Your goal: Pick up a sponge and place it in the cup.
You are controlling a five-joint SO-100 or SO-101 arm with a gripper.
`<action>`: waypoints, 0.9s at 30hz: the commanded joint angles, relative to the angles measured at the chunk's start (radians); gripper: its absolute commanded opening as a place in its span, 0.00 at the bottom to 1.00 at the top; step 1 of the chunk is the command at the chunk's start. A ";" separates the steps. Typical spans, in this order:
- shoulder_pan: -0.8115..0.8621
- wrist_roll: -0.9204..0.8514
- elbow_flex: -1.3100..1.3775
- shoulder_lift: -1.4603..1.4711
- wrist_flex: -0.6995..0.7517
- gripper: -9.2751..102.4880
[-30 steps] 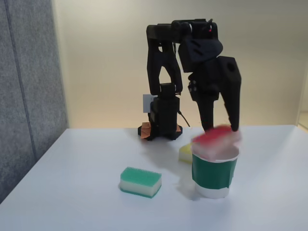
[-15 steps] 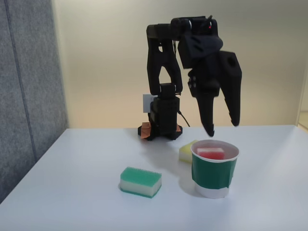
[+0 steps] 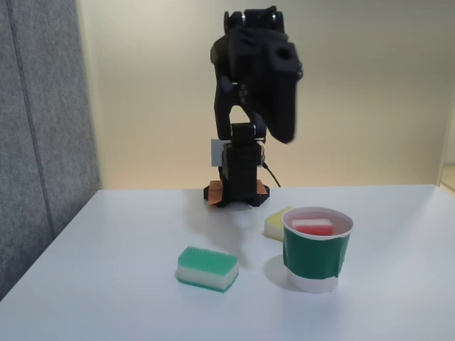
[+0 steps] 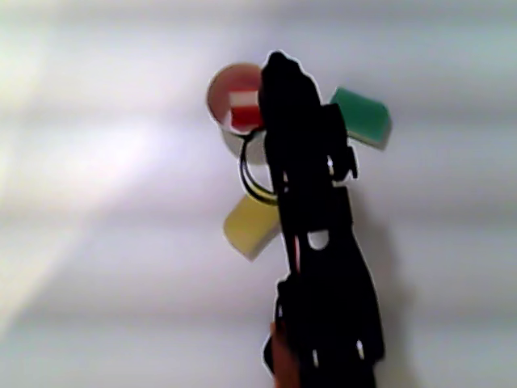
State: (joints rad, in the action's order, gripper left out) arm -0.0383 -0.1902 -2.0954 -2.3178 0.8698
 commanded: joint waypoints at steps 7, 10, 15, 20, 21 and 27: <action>0.135 0.121 -0.172 -0.319 0.094 0.08; 0.163 0.150 -0.262 -0.425 0.100 0.08; 0.204 0.152 -0.403 -0.578 0.087 0.08; 0.210 0.156 -0.531 -0.719 0.037 0.08; 0.212 0.156 -0.557 -0.742 0.023 0.08; 0.219 0.160 -0.661 -0.867 0.002 0.08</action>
State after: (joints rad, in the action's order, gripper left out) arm 0.1779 -0.0215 -2.7428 -3.1447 0.8851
